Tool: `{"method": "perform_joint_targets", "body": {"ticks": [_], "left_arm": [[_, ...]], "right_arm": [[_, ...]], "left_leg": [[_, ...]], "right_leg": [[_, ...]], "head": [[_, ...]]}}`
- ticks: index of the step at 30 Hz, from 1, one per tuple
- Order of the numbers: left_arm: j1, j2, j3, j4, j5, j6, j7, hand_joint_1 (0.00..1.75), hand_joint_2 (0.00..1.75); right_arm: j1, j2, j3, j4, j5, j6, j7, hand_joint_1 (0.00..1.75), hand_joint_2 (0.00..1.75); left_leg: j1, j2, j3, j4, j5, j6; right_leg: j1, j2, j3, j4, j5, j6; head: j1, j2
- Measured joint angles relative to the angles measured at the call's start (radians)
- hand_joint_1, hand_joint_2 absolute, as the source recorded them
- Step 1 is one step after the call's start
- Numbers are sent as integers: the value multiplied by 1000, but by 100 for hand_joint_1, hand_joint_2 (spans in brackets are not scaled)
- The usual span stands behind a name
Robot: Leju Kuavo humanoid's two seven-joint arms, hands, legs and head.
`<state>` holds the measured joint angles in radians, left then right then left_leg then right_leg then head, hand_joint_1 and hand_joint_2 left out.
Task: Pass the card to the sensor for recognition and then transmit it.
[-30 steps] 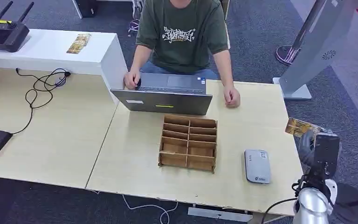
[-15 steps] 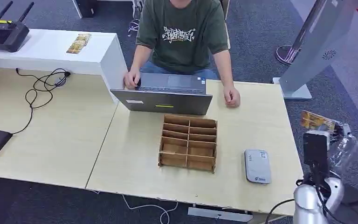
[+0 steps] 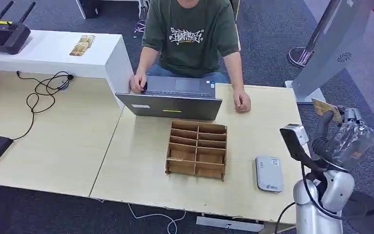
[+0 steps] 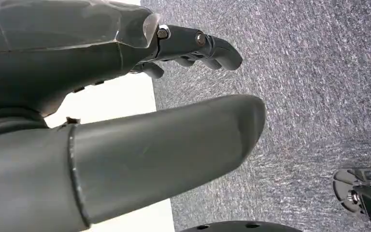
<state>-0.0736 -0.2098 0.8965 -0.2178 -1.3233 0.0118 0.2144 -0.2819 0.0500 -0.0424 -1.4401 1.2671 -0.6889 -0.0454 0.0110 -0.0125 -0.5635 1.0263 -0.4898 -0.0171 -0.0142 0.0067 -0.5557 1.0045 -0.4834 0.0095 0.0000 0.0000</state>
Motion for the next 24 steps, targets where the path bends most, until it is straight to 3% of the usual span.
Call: {"method": "perform_joint_targets", "body": {"ticks": [5, 11, 24], "left_arm": [[0, 0, 2, 0, -7, 0, 0, 0, 0], [-1, 0, 2, 0, -15, -1, 0, 0, 0], [-11, 0, 2, 0, -48, -12, 0, 0, 0]], "right_arm": [[-27, 37, -22, -1, 154, -2, -10, 175, 175], [-83, 67, -15, 2, 212, -2, 5, 175, 175], [-212, 84, 148, 103, 227, -2, 72, 175, 175]], "left_leg": [[0, 0, 0, 0, 0, 0], [0, 0, -1, 0, 1, 0], [0, 0, -1, 0, 1, 0]], "right_leg": [[0, 0, 0, 0, 0, 0], [0, 0, 0, 0, 0, 0], [0, 0, -1, 0, 0, 0]], "head": [[0, 0], [0, 0], [0, 0]]}}
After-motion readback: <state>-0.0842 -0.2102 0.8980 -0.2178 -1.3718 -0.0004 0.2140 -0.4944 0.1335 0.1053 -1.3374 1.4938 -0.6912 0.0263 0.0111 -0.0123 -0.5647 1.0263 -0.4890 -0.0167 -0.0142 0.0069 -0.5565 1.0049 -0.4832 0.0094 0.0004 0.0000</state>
